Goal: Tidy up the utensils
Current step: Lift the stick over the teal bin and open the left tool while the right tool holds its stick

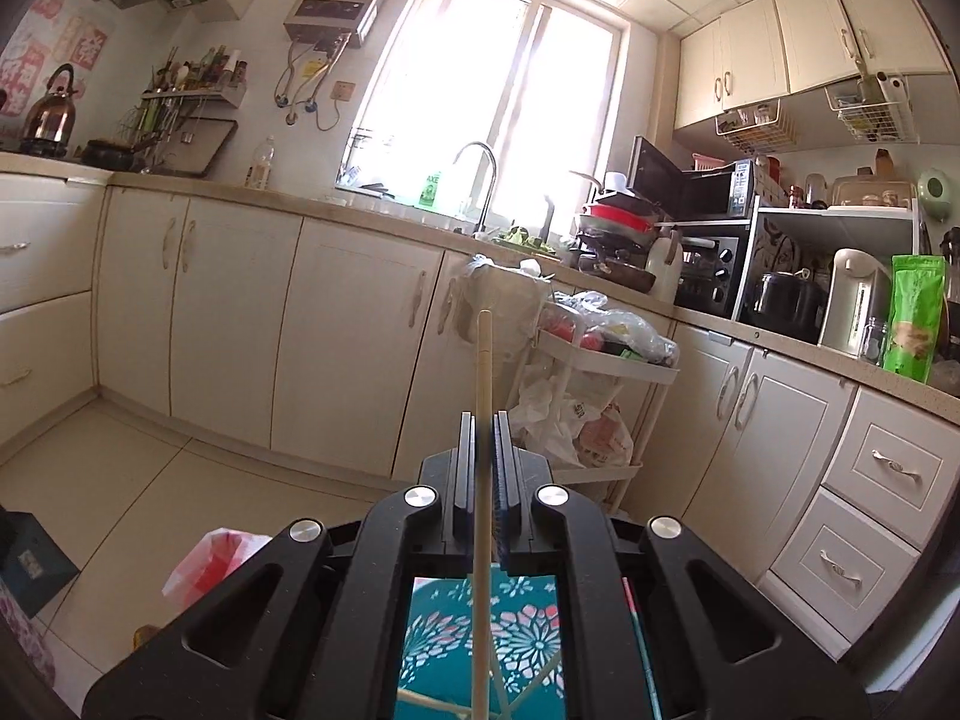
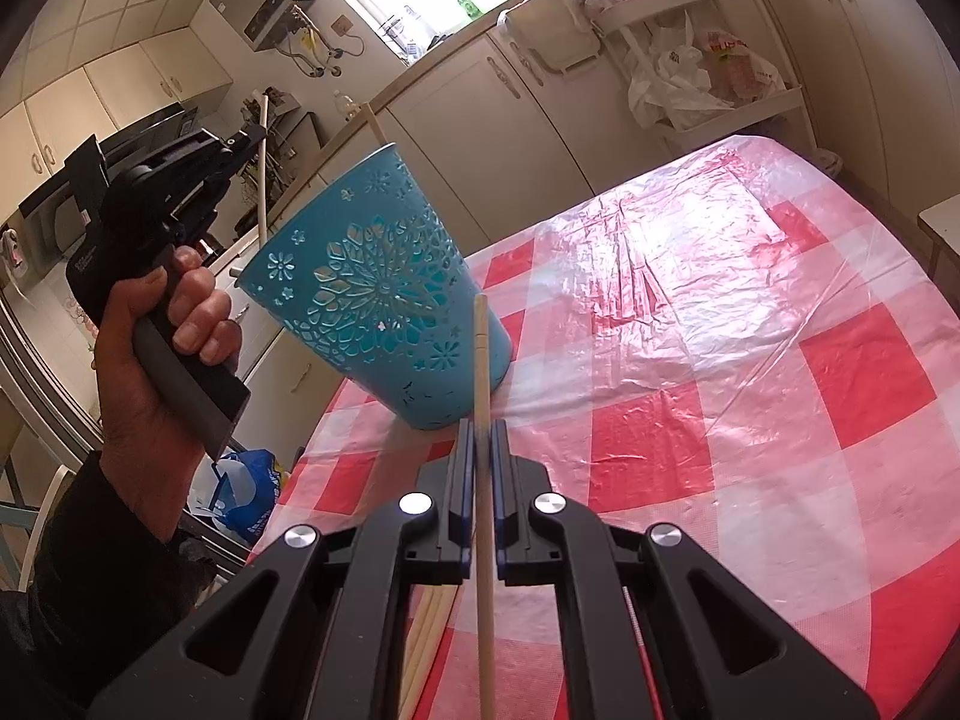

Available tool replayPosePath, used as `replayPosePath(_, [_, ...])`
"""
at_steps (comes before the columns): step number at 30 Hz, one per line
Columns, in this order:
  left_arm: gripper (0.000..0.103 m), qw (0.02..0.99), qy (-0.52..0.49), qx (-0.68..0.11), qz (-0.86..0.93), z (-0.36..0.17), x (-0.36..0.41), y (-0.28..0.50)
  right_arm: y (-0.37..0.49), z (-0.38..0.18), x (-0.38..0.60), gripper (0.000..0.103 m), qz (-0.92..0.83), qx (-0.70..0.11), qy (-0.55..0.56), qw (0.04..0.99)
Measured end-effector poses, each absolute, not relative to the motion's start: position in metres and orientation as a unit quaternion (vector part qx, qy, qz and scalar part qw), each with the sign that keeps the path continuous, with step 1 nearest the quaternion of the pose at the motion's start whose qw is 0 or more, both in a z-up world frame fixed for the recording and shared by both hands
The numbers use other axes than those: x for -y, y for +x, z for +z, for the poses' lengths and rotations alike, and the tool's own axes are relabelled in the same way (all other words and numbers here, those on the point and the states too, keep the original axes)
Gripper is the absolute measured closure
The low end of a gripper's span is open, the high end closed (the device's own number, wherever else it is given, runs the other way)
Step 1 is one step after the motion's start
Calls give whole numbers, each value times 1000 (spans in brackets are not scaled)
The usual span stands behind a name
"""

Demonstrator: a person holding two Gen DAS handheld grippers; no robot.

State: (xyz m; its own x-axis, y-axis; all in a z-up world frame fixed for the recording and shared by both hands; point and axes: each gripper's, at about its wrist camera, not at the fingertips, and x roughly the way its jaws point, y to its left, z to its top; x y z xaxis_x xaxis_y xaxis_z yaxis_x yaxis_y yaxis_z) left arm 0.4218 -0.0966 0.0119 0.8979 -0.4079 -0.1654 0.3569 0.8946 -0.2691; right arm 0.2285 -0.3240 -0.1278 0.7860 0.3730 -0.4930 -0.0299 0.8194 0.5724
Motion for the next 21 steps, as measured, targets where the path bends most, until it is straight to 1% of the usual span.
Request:
replayPosePath(7, [98,966,-101,-132,-198,-13,95,417,230,-128,324,97,111,-309,280,902])
replayPosePath(15, [97,965,-82,-144,-201,-25,90,397,230,-129,324,97,111,-309,281,902])
replayPosePath(18, [90,965,-74,-148,-203,-27,85,388,230,-129,324,97,111,-308,281,902])
replayPosePath(20, [80,965,-69,-150,-205,-28,83,383,230,-129,324,97,111,-309,281,902])
replayPosePath(21, [77,965,-67,-150,-204,-28,81,380,230,-128,324,97,111,-308,281,902])
